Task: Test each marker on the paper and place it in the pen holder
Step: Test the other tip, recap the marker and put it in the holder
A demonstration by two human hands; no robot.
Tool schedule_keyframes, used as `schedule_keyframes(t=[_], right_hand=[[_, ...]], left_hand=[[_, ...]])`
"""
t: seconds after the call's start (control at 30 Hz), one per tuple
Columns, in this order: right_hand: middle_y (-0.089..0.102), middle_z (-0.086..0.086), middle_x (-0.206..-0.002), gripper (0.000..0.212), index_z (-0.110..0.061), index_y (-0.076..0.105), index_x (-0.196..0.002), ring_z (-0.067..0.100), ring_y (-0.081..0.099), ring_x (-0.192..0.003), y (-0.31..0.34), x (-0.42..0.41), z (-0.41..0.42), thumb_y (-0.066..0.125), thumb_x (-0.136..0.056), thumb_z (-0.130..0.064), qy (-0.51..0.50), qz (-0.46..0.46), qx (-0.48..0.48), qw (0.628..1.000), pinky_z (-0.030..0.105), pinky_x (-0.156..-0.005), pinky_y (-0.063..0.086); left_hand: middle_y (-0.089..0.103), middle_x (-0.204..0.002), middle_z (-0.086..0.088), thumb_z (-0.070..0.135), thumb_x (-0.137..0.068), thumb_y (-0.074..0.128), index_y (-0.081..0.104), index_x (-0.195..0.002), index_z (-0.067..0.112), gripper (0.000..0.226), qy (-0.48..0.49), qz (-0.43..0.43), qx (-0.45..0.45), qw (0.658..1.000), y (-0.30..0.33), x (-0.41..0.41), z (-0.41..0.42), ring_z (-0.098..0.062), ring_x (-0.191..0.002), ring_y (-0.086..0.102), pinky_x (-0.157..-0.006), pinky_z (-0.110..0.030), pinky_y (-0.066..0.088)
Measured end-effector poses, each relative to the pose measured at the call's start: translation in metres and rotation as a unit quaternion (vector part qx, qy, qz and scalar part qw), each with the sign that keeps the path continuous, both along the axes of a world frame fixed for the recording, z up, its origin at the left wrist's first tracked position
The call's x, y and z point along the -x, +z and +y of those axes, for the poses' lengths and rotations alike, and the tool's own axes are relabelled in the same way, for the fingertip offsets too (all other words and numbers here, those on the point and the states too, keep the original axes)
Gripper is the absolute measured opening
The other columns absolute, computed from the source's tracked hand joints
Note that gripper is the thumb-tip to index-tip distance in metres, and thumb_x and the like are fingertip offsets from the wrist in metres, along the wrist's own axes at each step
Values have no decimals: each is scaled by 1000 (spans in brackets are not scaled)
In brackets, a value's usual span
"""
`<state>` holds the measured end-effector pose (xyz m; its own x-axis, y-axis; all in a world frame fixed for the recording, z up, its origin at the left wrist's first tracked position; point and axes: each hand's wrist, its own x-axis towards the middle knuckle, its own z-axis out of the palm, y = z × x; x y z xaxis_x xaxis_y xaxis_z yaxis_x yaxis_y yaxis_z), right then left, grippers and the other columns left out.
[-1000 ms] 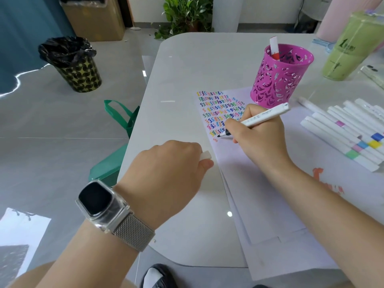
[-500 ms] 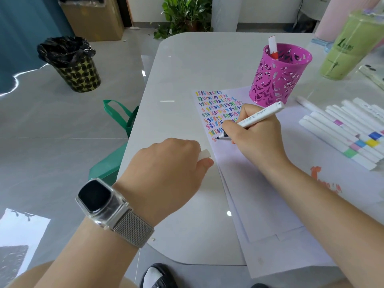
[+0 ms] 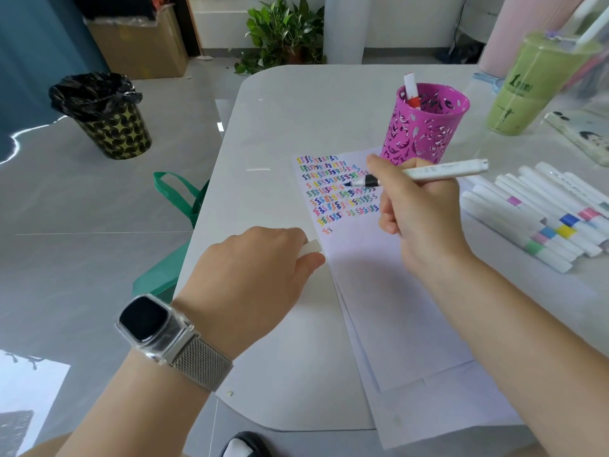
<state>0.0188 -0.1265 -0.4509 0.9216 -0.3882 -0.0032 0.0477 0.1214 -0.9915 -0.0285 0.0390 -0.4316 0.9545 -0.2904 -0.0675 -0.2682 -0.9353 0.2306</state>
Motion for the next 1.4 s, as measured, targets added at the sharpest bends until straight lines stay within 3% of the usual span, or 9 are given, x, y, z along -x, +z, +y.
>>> schedule_keyframes(t=[0.13,0.27,0.63,0.8,1.0,1.17,1.4], right_hand=[[55,-6,-48,24,-16,55,-67,7,45,-42,16,8,-3,69,-87,-19,63,-14,-25,998,18,-38,33],[51,3,-43,38,-13,61,-57,13,42,-38,21,14,-3,56,-92,-26,92,24,-64,993,18,-38,29],[47,4,-37,43,-11,56,-51,14,37,-33,23,17,1,52,-92,-22,125,36,-27,991,18,-38,26],[47,4,-38,35,-9,48,-57,15,36,-33,24,20,3,52,-91,-14,163,37,-27,985,17,-37,28],[46,-2,-39,42,-18,38,-55,9,38,-35,25,25,12,64,-86,-13,133,26,-83,987,15,-37,26],[42,-3,-41,39,-19,39,-55,7,34,-36,18,32,20,61,-87,-12,153,62,-173,971,15,-33,24],[41,-1,-43,33,-17,41,-60,7,35,-35,11,42,23,58,-87,-12,149,92,-197,965,14,-33,28]], left_hand=[[62,-78,5,50,-91,37,49,-82,25,30,35,-18,75,996,0,-1,-1,-23,-75,59,-70,-37,50],[64,-77,6,46,-88,46,55,-87,27,21,63,-32,163,984,1,-1,-4,-19,-72,60,-68,-36,51],[63,-65,12,48,-84,44,55,-84,32,19,56,-57,208,975,2,-1,-7,-8,-62,57,-53,-27,40],[64,-66,8,43,-85,52,59,-85,28,17,33,-58,235,970,2,-2,-10,-14,-60,57,-56,-35,48],[65,-60,17,40,-81,54,60,-77,29,14,23,-79,341,937,10,-3,-13,-6,-44,52,-45,-10,35],[55,-46,16,39,-86,55,60,-69,18,27,0,-159,307,938,7,0,-10,-2,-43,49,-41,-11,33],[57,-47,6,43,-81,42,59,-66,12,38,-31,-198,248,948,1,4,-11,-17,-40,45,-39,-32,41]])
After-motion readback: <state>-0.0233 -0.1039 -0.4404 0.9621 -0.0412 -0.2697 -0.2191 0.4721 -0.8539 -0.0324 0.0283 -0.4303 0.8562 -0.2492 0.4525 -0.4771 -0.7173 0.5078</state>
